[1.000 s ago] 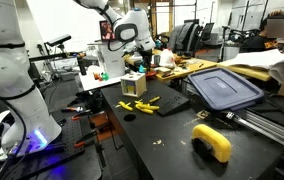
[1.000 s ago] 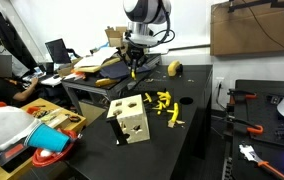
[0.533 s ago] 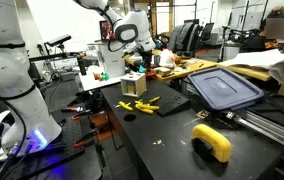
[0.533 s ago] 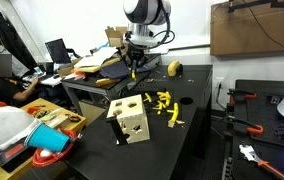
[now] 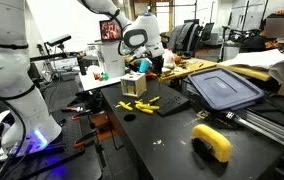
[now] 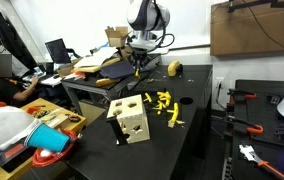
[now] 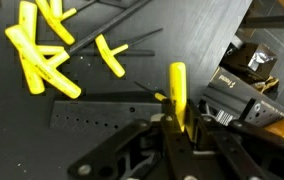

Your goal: Remove the hammer from the box and put it on the hammer holder first position

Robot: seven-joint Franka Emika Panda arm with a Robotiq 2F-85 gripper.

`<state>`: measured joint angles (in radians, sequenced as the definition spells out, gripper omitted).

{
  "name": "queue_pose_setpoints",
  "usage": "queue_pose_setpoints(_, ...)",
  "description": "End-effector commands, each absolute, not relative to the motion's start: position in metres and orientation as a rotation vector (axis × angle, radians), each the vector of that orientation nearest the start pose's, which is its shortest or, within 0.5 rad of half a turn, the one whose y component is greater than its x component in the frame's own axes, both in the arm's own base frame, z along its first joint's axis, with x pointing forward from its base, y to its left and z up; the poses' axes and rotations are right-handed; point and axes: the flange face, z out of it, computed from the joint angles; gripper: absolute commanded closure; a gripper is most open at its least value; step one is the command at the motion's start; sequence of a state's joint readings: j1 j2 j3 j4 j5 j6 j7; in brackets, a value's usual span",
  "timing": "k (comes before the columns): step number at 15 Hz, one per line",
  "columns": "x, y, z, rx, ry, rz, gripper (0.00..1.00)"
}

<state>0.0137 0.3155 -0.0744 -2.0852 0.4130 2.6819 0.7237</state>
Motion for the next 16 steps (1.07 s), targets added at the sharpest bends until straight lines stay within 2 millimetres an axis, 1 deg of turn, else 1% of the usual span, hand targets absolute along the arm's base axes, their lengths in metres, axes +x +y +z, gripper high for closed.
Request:
queue_pose_setpoints(1, 0.617, -0.095, 0.299, -2.281, 1.695, -0.269, 0.96)
queue_pose_setpoints(4, 0.618, -0.128, 0.291, -2.201, 1.802, -0.267, 0.96)
queue_pose_setpoints(6, 0.616, -0.144, 0.287, -2.161, 1.856, -0.252, 0.96)
queue_pose_setpoints(12, 0.597, -0.170, 0.284, -2.046, 1.942, -0.179, 0.96)
queue_pose_setpoints(16, 0.586, -0.182, 0.286, -1.970, 1.962, -0.172, 0.96)
